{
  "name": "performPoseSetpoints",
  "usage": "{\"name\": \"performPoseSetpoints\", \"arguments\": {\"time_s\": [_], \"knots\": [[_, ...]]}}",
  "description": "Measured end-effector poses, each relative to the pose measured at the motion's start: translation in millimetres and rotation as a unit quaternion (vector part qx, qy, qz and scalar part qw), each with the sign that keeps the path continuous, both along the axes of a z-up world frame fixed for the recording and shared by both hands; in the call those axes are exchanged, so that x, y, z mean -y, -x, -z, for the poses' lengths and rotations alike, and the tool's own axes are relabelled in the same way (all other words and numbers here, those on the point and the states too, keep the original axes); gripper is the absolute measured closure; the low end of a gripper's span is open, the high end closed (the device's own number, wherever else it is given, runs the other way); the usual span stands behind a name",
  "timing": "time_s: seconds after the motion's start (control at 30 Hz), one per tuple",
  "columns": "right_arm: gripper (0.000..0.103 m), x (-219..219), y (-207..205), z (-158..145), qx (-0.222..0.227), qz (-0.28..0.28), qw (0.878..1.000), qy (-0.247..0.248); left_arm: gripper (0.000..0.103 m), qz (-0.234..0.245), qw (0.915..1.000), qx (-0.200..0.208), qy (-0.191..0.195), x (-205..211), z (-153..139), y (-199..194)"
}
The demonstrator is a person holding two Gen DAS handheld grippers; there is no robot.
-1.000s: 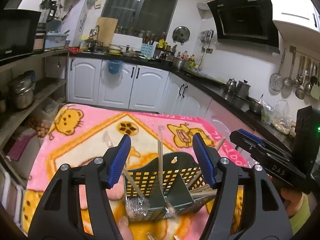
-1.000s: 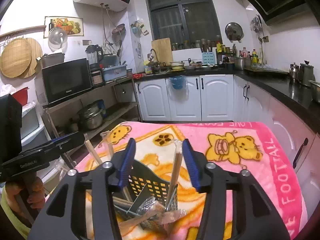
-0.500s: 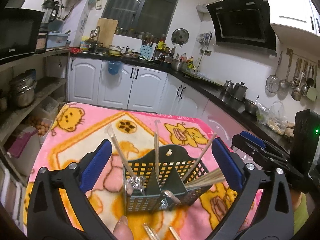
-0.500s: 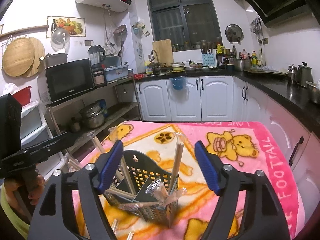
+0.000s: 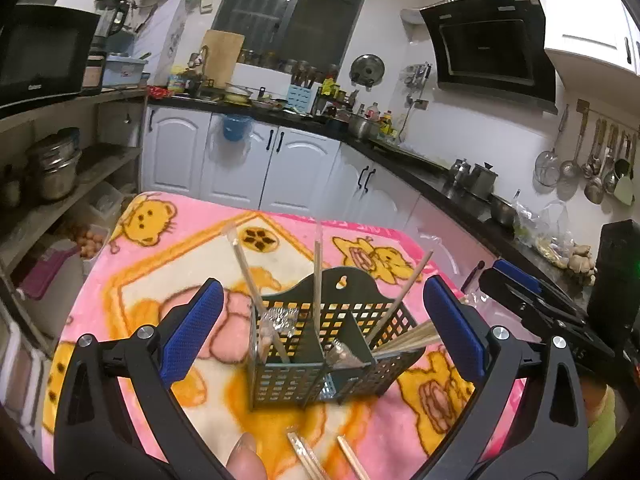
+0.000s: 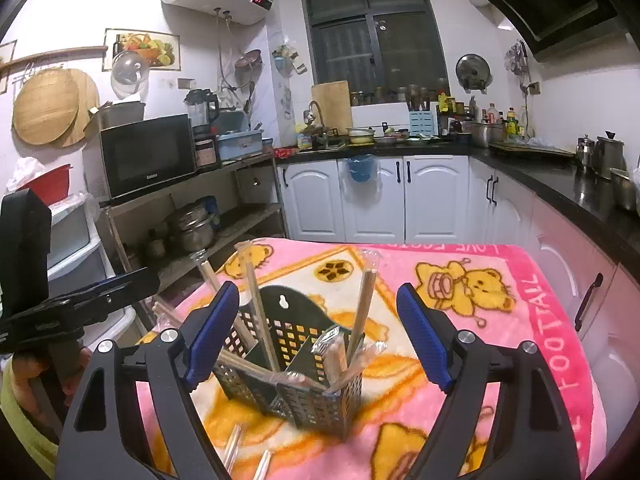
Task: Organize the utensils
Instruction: 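Withdraw both tools from the caddy back over the last wrapped chopsticks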
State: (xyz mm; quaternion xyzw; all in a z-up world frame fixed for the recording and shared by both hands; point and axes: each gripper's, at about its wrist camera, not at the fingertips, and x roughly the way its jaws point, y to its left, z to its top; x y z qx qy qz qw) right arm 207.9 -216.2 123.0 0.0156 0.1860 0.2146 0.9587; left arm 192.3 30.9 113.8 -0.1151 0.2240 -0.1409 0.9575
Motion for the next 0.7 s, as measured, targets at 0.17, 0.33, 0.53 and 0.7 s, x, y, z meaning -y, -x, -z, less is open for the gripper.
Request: {"name": "performPoseSetpoints", "arguments": {"time_s": [0.17,0.33,0.53,0.7], "knots": [[0.024,-2.3,9.6,-0.5,0.005,-0.005,1.0,0.005,0.011,-0.007,1.0,-0.003,-0.001,-1.9,0.7,6.4],[0.024,-5.1,18.3,2.1,0.004,-0.015,1.0,0.009,0.011,-0.011,0.9999,-0.004,-0.007,-3.6,1.3,13.0],[0.024,-9.2,27.0,8.1,-0.003,-0.024,1.0,0.017,0.011,-0.011,0.9998,-0.011,-0.012,-1.0,7.1,18.7],[0.024,-10.9,31.2,18.8,-0.016,-0.028,0.999,0.018,0.011,-0.01,0.9994,-0.025,-0.02,1.0,16.4,19.9]]}}
